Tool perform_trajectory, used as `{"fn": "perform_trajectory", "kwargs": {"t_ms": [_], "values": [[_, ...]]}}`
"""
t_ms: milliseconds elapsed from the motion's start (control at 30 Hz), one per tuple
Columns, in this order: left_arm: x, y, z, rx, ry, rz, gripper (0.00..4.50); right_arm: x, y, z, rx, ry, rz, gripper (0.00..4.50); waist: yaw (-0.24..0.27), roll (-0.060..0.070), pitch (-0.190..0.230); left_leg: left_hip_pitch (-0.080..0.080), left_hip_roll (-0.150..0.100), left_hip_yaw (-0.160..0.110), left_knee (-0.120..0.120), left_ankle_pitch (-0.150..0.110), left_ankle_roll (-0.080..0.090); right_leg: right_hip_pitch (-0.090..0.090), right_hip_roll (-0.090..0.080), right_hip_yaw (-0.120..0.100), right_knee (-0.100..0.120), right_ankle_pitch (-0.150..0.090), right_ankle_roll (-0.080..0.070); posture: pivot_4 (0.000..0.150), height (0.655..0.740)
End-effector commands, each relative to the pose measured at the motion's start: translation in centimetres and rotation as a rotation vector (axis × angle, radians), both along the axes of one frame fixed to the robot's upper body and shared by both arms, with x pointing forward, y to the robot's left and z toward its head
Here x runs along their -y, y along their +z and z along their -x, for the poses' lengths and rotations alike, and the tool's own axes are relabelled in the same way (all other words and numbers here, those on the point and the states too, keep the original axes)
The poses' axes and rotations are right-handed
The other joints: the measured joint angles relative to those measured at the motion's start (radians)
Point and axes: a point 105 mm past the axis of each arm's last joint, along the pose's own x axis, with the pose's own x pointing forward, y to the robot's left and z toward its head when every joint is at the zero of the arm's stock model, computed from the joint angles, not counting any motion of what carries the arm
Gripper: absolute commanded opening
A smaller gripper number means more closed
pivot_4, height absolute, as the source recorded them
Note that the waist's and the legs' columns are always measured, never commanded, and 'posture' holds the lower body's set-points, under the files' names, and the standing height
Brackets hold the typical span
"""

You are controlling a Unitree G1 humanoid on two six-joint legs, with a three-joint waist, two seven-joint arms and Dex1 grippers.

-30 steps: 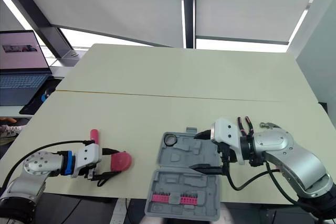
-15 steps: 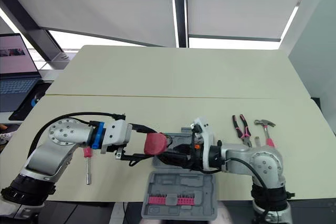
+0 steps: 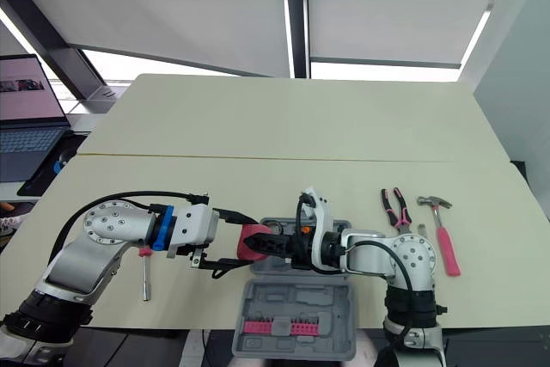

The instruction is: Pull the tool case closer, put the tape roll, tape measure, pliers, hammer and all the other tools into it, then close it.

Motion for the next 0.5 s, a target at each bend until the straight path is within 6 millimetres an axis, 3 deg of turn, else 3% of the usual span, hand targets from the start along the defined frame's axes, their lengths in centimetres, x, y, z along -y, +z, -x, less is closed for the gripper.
{"fn": "perform_trajectory", "kwargs": {"t_ms": [33,133,333,500], "values": [[0.68,0.84,0.19,0.054,-0.023,0.02,3.27,-0.44,0.8,0.31,0.016,0.032,-0.033,2.91,0.0,0.0,0.0,0.0,0.0,0.0,0.0,0.0,0.0,0.0,0.0,0.0,0.0,0.0,0.0,0.15,0.74],[0.82,0.85,0.08,0.06,-0.023,0.023,3.27,-0.56,0.75,0.11,0.007,0.027,-0.036,2.07,0.0,0.0,0.0,0.0,0.0,0.0,0.0,0.0,0.0,0.0,0.0,0.0,0.0,0.0,0.0,0.15,0.74],[1.18,0.84,-0.25,0.078,-0.016,0.042,3.26,-0.58,0.78,-0.21,-0.01,0.017,-0.05,0.89,0.0,0.0,0.0,0.0,0.0,0.0,0.0,0.0,0.0,0.0,0.0,0.0,0.0,0.0,0.0,0.15,0.74],[1.19,0.68,-0.1,0.078,-0.01,0.056,3.26,-0.11,0.39,-0.08,-0.033,0.005,-0.052,0.84,-0.001,0.0,0.0,0.0,0.0,0.0,0.0,0.0,0.0,0.0,0.0,0.0,0.0,0.0,0.0,0.15,0.74]]}}
